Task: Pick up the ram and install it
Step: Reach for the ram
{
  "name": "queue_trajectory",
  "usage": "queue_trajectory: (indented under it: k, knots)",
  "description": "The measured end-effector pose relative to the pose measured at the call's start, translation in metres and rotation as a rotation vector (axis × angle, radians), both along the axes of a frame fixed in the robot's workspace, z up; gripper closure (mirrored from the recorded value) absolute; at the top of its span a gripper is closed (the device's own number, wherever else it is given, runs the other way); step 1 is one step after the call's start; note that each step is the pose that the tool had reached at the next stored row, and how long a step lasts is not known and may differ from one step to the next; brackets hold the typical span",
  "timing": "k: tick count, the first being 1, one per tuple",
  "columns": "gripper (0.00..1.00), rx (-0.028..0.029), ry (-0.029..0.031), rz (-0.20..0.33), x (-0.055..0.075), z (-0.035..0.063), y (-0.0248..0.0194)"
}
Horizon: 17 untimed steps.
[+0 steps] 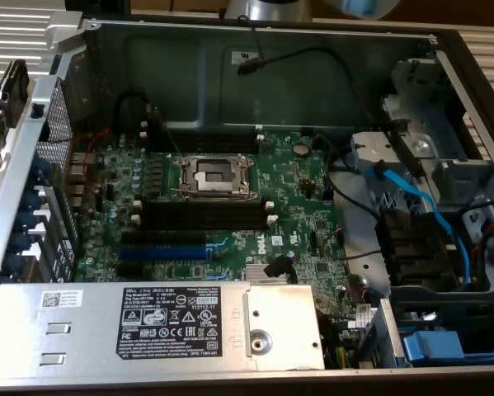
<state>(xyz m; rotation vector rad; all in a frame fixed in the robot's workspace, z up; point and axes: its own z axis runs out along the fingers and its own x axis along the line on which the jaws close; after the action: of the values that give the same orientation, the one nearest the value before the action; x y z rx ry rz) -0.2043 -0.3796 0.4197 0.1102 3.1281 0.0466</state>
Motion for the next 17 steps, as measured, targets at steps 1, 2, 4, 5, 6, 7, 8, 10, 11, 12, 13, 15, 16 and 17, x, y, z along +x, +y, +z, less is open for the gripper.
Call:
queue_trajectory:
  k: [1,2,4,5,6,7,8,10,11,12,13,15,16,17]
  knots:
    - [0.90,0.0000,0.0000,0.000,-0.004,0.0000,0.0006]
    - [0.90,0.0000,-0.0001,0.000,-0.009,-0.0001,0.0009]
    - [0.90,-0.0001,0.0001,0.000,-0.018,0.0000,0.0016]
    - [0.90,0.0000,0.0000,0.000,-0.022,-0.0001,0.0019]
    - [0.90,0.0000,0.0000,0.000,-0.027,-0.0001,0.0021]
    - [0.90,0.0000,0.0000,0.000,-0.032,-0.0003,0.0023]
    - [0.90,0.0000,0.0000,0.000,-0.036,-0.0004,0.0025]
    - [0.90,-0.0001,0.0001,0.000,-0.046,-0.0010,0.0027]
    - [0.90,0.0000,0.0000,0.000,-0.050,-0.0018,0.0029]
    - [0.90,-0.0001,0.0000,0.000,-0.055,-0.0031,0.0030]
    - [0.90,0.0000,0.0000,0.000,-0.059,-0.0046,0.0033]
    - [0.90,0.0000,0.0001,0.000,-0.068,-0.0082,0.0039]
    - [0.90,-0.0001,0.0001,0.000,-0.073,-0.0100,0.0043]
    - [0.90,0.0000,0.0000,0.000,-0.077,-0.0118,0.0046]
